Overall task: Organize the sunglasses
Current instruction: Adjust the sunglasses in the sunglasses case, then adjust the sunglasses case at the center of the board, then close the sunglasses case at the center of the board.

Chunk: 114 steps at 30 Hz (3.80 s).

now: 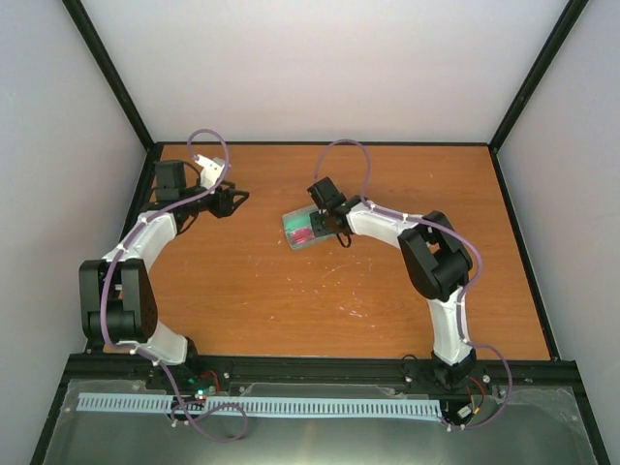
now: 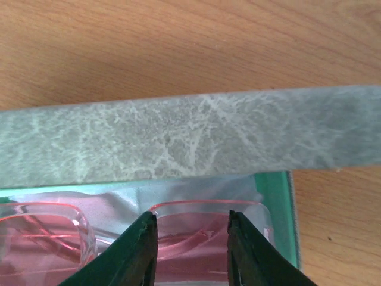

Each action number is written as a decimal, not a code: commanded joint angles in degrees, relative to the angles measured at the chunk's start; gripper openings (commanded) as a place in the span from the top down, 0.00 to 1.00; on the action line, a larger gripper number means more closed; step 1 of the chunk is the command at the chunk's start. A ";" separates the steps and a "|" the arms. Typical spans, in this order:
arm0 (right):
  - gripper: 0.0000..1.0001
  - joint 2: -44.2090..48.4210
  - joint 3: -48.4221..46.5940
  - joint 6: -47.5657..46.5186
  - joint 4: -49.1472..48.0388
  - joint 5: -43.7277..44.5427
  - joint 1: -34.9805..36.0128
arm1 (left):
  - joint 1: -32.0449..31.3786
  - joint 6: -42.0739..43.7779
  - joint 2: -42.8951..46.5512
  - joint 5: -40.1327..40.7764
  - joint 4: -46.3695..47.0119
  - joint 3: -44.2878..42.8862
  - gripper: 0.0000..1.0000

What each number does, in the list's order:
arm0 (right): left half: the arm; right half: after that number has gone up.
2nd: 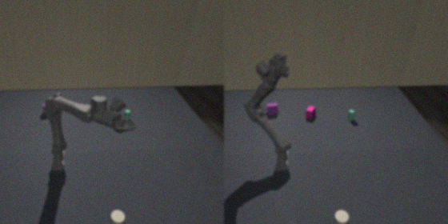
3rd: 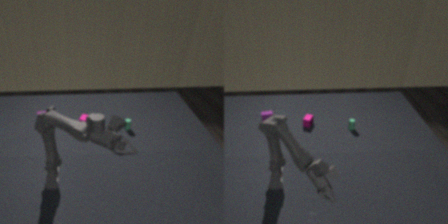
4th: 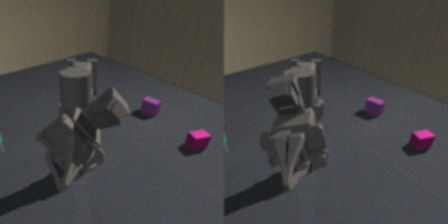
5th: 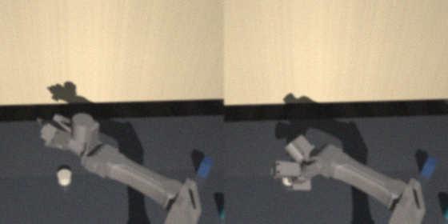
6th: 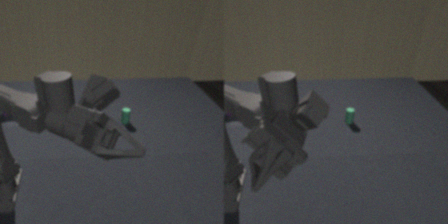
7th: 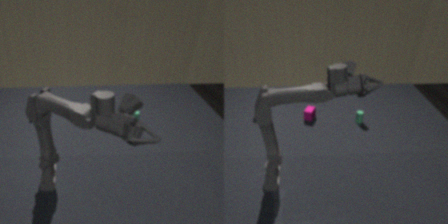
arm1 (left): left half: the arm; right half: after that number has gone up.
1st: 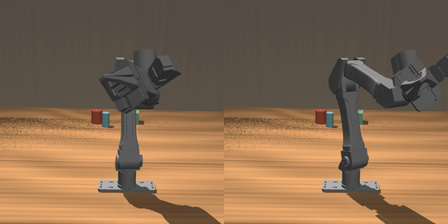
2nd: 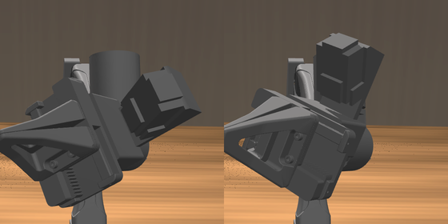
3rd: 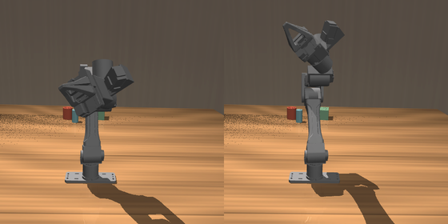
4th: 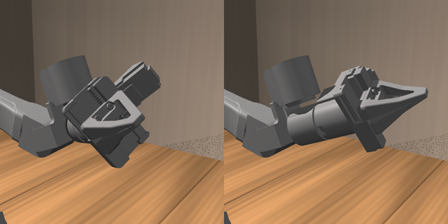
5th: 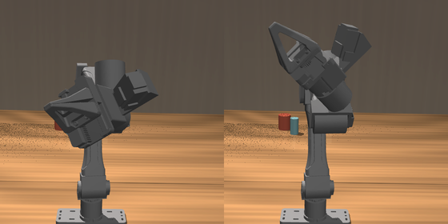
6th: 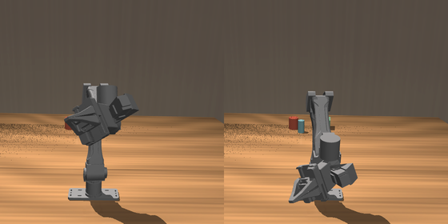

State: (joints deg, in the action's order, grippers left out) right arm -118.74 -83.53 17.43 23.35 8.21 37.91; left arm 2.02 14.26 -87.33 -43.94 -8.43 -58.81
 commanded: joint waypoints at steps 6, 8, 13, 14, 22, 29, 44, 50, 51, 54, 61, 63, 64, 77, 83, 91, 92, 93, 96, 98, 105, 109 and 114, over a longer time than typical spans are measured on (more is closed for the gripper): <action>0.58 11.72 0.47 1.32 0.79 5.51 -0.18 | -0.18 2.66 -3.35 -1.87 -0.30 -5.90 0.56; 0.58 13.95 1.33 2.14 1.38 6.07 -0.48 | -0.18 3.89 -5.51 -2.97 -3.03 -8.66 0.62; 0.84 20.16 9.50 10.60 4.48 5.47 -1.92 | -1.42 9.75 -15.40 -4.50 -12.18 -22.01 0.71; 0.88 21.26 11.75 12.70 4.81 4.42 -2.14 | -1.96 11.80 -17.86 -4.34 -14.81 -25.07 0.73; 0.95 24.42 22.70 21.02 4.98 -3.03 -2.23 | -7.20 19.64 -30.77 -0.58 -27.68 -37.82 0.80; 0.94 18.58 21.54 21.57 2.59 -6.83 -2.23 | -10.43 19.44 -32.01 0.83 -28.46 -36.37 0.80; 0.94 5.51 12.39 21.86 -0.07 -12.68 -2.32 | -12.63 16.60 -32.60 1.38 -25.34 -30.91 0.79; 0.94 4.62 11.19 21.82 0.61 -11.56 -2.55 | -13.83 14.98 -30.79 0.17 -24.38 -27.82 0.79; 0.94 4.70 11.27 21.84 0.59 -11.48 -2.84 | -14.08 14.66 -30.34 -0.03 -24.02 -27.05 0.79; 0.94 5.00 11.51 21.80 0.36 -10.88 -3.60 | -15.30 13.60 -28.98 -0.84 -23.42 -24.88 0.80; 0.93 7.24 13.08 21.86 -0.04 -8.64 -5.37 | -19.95 11.16 -24.08 -1.39 -20.84 -17.51 0.80; 0.93 7.75 13.78 21.81 -0.40 -8.72 -6.00 | -21.01 10.71 -23.10 -1.58 -20.53 -16.14 0.80; 0.93 7.88 14.06 21.77 -0.56 -8.84 -6.28 | -21.49 10.55 -22.61 -1.53 -20.42 -15.56 0.80; 0.92 9.17 15.45 21.32 -5.83 -12.40 -9.92 | -21.97 12.91 -19.19 7.61 -19.78 -14.94 0.80; 0.93 6.15 11.86 20.61 -7.04 -17.65 -10.21 | -21.98 11.39 -20.69 7.63 -18.63 -17.85 0.80; 0.93 3.39 10.75 20.99 -6.89 -20.56 -10.24 | -22.06 10.48 -23.61 6.88 -18.56 -22.39 0.80; 0.93 3.14 10.83 20.85 -6.63 -20.47 -10.25 | -22.02 10.32 -24.21 6.74 -18.56 -22.70 0.80; 0.94 3.11 11.00 20.76 -6.58 -20.42 -10.23 | -22.01 10.22 -24.51 6.56 -18.60 -22.94 0.80; 0.93 3.07 11.27 20.69 -6.78 -20.41 -10.23 | -22.15 9.90 -25.52 6.06 -18.52 -23.39 0.80; 0.93 2.89 11.38 20.89 -7.20 -20.74 -10.26 | -22.22 9.58 -25.99 5.74 -18.22 -23.38 0.81; 0.94 2.12 11.52 21.18 -8.35 -22.11 -10.25 | -22.32 8.45 -26.89 4.81 -17.40 -24.22 0.81; 0.93 1.77 11.39 21.12 -9.01 -22.78 -10.23 | -22.71 8.11 -27.68 4.65 -17.75 -25.73 0.81; 0.93 1.53 11.31 21.03 -9.38 -23.22 -10.24 | -23.73 7.79 -28.62 4.31 -17.77 -26.79 0.81</action>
State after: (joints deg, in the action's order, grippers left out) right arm -115.50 -71.81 38.44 14.79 -14.06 27.70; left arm -20.56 22.98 -114.85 -37.87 -26.87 -83.05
